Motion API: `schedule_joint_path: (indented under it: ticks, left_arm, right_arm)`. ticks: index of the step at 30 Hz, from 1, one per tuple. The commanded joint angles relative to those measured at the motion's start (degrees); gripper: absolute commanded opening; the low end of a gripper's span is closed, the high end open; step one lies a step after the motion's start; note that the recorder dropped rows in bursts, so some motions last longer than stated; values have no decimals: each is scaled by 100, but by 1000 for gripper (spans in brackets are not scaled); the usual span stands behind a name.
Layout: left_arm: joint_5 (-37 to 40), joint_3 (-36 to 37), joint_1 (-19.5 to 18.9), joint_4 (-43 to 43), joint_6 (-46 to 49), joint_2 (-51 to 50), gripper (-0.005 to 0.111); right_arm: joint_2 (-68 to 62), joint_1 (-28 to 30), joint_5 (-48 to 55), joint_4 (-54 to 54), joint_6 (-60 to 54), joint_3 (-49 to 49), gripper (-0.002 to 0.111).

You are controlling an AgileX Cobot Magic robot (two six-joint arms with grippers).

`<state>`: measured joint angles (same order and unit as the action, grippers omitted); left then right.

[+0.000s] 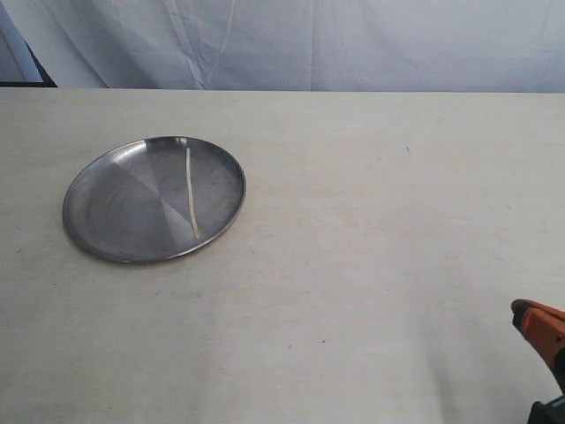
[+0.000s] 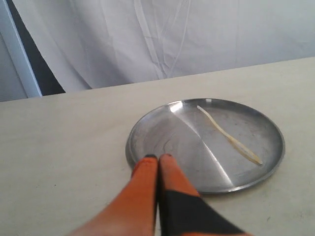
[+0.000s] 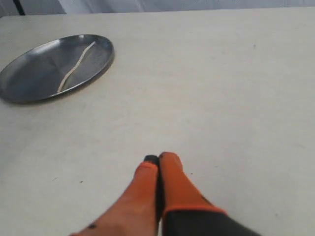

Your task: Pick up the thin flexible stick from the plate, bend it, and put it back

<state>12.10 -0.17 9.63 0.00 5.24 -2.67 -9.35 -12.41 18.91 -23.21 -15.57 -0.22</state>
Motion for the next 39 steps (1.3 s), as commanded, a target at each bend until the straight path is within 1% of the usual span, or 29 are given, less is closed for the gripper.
schedule_joint_path:
  ticks: [1, 6, 11, 39]
  left_arm:
    - [-87, 17, -5, -86, -14, 140, 0]
    - [-92, 17, -37, -86, -14, 226, 0]
    - [-92, 17, -162, -86, -14, 226, 0]
    - [-92, 17, -173, -86, -14, 267, 0]
  right_arm:
    - [382, 376, -125, 214, 12, 22, -1]
    - [935, 670, -119, 236, 12, 22, -1]
    - [935, 836, -117, 236, 12, 22, -1]
    - [935, 837, -117, 216, 12, 22, -1]
